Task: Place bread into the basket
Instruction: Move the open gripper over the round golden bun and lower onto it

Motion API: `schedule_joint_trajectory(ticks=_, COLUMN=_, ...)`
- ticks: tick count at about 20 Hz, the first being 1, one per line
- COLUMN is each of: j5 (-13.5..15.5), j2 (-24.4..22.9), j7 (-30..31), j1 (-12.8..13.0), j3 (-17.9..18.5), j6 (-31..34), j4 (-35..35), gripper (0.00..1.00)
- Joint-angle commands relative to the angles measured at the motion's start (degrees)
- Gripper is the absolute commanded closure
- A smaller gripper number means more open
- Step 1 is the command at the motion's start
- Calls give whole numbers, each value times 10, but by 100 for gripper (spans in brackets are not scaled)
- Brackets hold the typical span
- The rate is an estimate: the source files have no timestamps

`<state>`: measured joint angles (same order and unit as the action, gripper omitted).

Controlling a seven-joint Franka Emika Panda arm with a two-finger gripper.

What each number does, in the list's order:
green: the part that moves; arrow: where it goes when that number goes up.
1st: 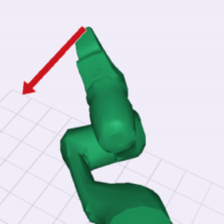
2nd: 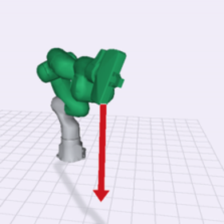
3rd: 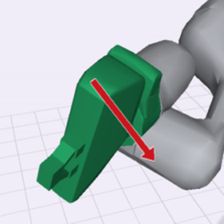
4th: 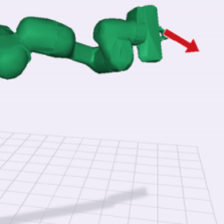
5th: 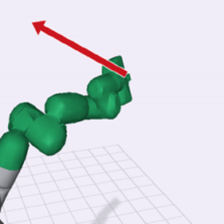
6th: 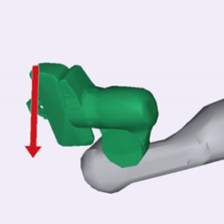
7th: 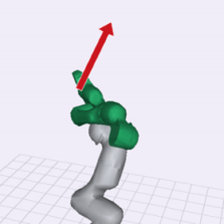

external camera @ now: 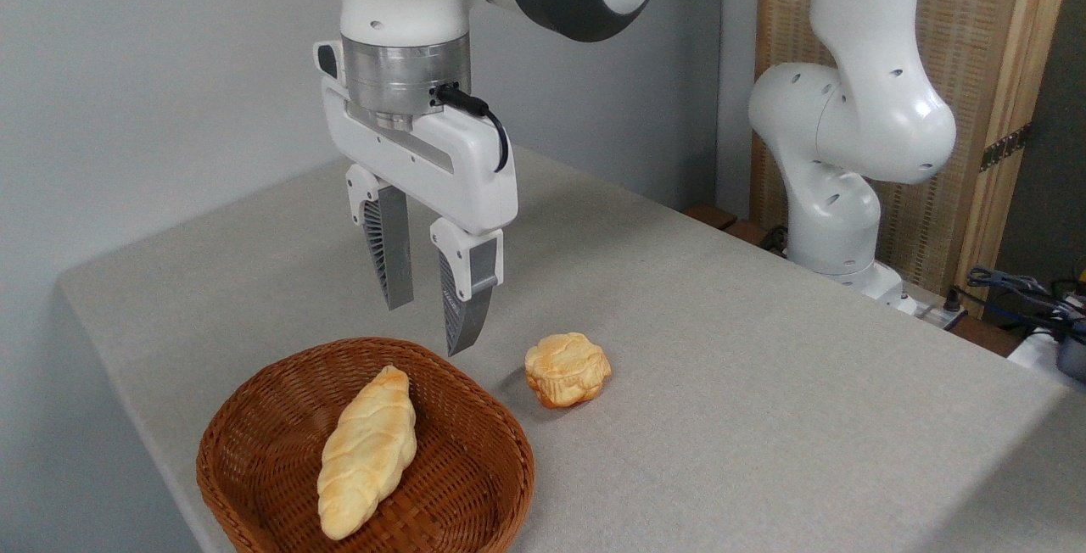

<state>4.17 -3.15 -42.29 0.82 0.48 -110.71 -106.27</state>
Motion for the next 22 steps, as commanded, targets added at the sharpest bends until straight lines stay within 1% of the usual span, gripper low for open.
schedule_joint_trajectory(ticks=1, j5=8, j2=-1, j7=-10, j1=-7, j3=-4, j6=15, j4=6, gripper=0)
schedule_joint_trajectory(ticks=6, j5=8, j2=-2, j7=-10, j1=-7, j3=-4, j6=15, j4=4, gripper=0)
schedule_joint_trajectory(ticks=9, j5=8, j2=-2, j7=-10, j1=-6, j3=-6, j6=41, j4=-7, gripper=0)
schedule_joint_trajectory(ticks=13, j5=8, j2=-3, j7=-10, j1=-6, j3=-4, j6=43, j4=-24, gripper=0)
schedule_joint_trajectory(ticks=20, j5=6, j2=-5, j7=-12, j1=-6, j3=-6, j6=44, j4=-78, gripper=0)
schedule_joint_trajectory(ticks=22, j5=5, j2=-5, j7=-13, j1=-6, j3=-6, j6=63, j4=-88, gripper=0)
